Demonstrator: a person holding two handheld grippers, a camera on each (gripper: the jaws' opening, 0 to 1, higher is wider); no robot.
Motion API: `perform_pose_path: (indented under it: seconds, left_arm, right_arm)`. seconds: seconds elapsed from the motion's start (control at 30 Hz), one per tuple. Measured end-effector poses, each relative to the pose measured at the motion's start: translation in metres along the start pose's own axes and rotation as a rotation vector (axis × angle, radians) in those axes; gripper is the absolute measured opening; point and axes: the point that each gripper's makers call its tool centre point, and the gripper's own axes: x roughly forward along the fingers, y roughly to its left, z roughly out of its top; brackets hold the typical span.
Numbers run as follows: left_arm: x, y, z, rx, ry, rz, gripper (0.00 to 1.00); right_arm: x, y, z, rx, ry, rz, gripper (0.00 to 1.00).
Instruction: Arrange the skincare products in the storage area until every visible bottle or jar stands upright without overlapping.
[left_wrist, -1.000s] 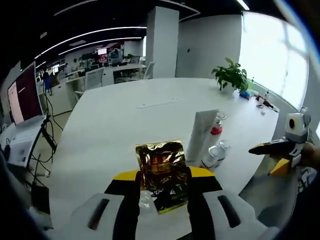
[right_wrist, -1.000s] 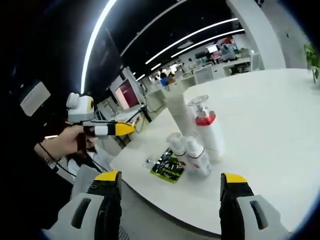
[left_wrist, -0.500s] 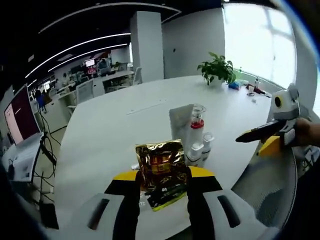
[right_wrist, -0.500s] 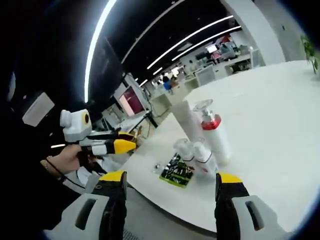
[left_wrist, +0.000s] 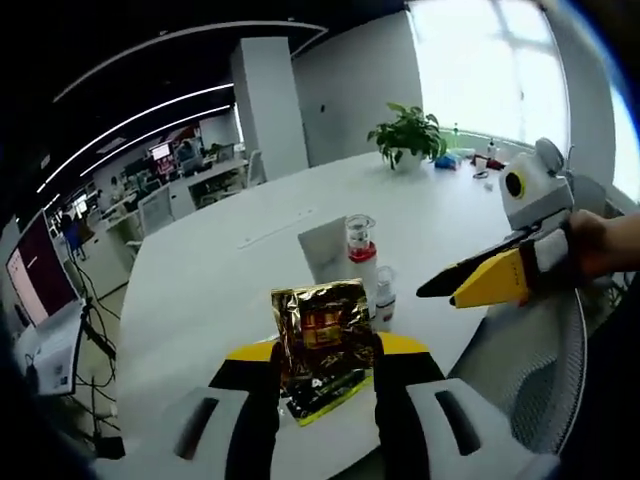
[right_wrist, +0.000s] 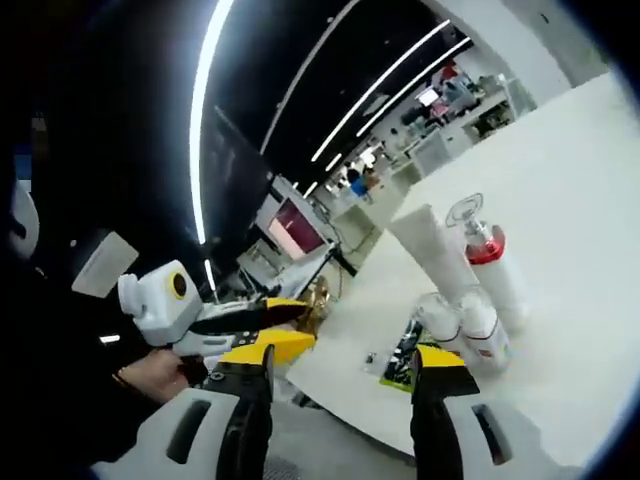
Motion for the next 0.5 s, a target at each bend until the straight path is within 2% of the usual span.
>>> perform_pose_path:
  seconds: [0.07, 0.13, 0.27, 0.5]
  left_arm:
    - [0.0, -0.003, 0.0, 0.003, -0.001, -0.003, 0.33]
    - [0.0, -0.006, -0.001, 0.043, 0.0, -0.007, 0.33]
    - [-0.001, -0.012, 0.0, 0.038, -0.003, -0.024, 0.33]
    - [-0.001, -0.023, 0.005, 0.057, -0.031, -0.053, 0.33]
  right_arm:
    - [0.003, 0.001, 0.003, 0.022, -0.018, 0.011, 0.52]
    - [0.007, -0.001, 0.007, 0.051, -0.04, 0.017, 0.49]
    - [0.012, 0.0, 0.009, 0.059, -0.057, 0.024, 0.4]
    - [0.018, 0.0, 0.0, 0.097, -0.045, 0.029, 0.37]
